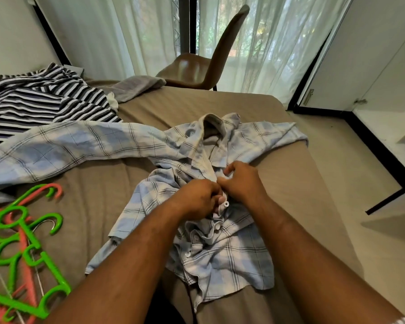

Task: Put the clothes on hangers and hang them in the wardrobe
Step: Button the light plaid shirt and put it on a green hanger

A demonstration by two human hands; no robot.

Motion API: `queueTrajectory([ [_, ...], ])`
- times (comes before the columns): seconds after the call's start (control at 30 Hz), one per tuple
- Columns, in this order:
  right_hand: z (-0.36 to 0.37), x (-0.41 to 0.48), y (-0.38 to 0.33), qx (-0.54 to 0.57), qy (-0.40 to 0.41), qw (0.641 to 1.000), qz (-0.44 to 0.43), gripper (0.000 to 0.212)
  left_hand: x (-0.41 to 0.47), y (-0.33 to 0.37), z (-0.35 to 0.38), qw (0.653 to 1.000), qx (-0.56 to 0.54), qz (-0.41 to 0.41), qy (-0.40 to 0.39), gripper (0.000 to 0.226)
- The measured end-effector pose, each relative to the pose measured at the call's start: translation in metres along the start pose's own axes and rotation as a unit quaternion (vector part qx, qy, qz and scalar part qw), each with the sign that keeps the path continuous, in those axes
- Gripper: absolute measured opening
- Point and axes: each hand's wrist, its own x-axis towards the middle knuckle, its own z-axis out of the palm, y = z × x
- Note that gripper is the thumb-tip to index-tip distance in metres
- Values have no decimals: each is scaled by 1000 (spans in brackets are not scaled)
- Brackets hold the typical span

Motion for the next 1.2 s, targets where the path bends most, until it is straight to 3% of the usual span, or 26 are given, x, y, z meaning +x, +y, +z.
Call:
queueTrajectory([
  [0.13, -1, -21, 17, -12, 4, 1000, 15, 13, -10, 0, -6, 998, -32, -2, -63, 24],
  [0.27, -5, -25, 25, 78, 6, 996, 35, 12, -7, -3, -6, 993, -105, -26, -48, 30],
  [0.37, -1, -18, 27, 174, -7, 981, 82, 15, -7, -7, -9, 985, -165, -55, -9, 34],
  [0.47, 5, -17, 32, 352, 4, 924, 146, 21, -6, -16, -12, 976, -189, -77, 79, 37],
  [0.53, 2, -20, 31, 401, 9, 902, 161, 18, -4, -25, -14, 975, -159, -80, 130, 40],
  [0.67, -1, -36, 7, 204, 111, 968, 93, 23, -17, -42, -36, 962, -109, -107, 226, 35],
  [0.77, -6, -67, -27, 175, 138, 975, -20, 16, -37, -63, -56, 941, -134, -134, 280, 32],
  [0.93, 7, -102, -64, 156, 85, 973, -145, 14, -102, -116, -72, 886, -132, -243, 372, 27],
  [1.03, 21, -115, -75, 160, 32, 971, -175, 18, -152, -157, -70, 820, -53, -374, 430, 21],
  [1.1, 29, -124, -81, 160, 4, 969, -186, 19, -179, -178, -65, 783, -18, -455, 424, 41],
  [1.2, 34, -134, -86, 164, -25, 965, -203, 20, -198, -192, -55, 776, 7, -500, 385, 62],
])
